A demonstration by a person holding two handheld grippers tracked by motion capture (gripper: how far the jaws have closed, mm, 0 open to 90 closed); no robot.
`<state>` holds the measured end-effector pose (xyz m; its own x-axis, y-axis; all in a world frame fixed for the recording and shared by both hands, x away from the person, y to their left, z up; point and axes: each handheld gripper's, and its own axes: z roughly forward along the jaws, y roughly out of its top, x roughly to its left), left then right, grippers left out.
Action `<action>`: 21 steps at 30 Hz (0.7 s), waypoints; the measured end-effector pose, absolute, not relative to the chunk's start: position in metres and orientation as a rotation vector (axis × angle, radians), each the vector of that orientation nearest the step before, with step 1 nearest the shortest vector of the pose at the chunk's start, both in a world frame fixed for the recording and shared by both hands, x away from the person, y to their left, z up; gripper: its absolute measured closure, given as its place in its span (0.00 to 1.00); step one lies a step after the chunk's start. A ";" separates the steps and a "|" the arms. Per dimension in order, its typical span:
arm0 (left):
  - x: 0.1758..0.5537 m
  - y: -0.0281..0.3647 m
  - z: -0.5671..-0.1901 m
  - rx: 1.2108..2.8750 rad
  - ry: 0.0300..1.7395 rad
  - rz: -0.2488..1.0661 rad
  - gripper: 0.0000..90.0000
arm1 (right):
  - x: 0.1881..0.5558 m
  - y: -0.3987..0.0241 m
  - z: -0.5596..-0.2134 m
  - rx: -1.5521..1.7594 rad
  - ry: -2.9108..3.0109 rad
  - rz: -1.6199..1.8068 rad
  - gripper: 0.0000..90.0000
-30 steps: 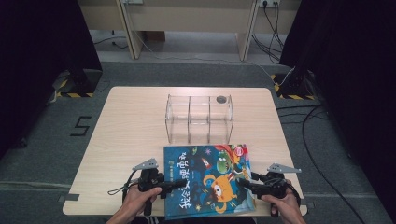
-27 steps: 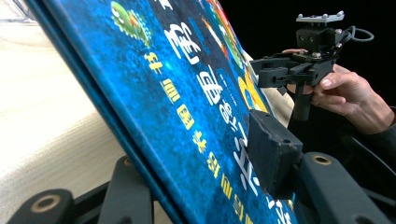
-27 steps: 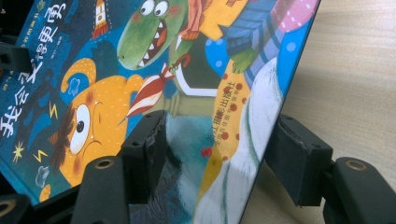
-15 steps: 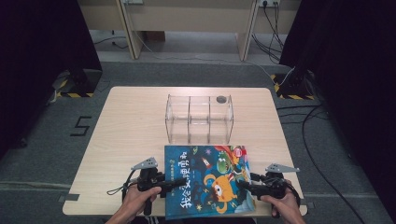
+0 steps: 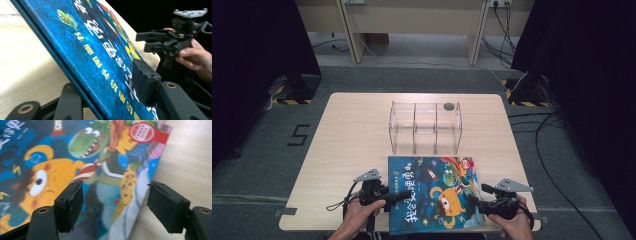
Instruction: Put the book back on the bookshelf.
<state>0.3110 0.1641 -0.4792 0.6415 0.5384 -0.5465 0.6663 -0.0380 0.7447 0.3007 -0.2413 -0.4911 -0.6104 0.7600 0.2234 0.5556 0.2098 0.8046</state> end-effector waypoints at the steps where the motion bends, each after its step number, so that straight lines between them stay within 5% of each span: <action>1: 0.311 0.164 -0.479 1.699 0.996 -0.137 0.61 | 0.297 -0.238 -0.490 1.252 2.265 1.356 0.31; 21: 0.311 0.159 -0.471 1.656 1.069 -0.151 0.61 | 0.245 -0.181 -0.485 0.952 2.373 1.364 0.28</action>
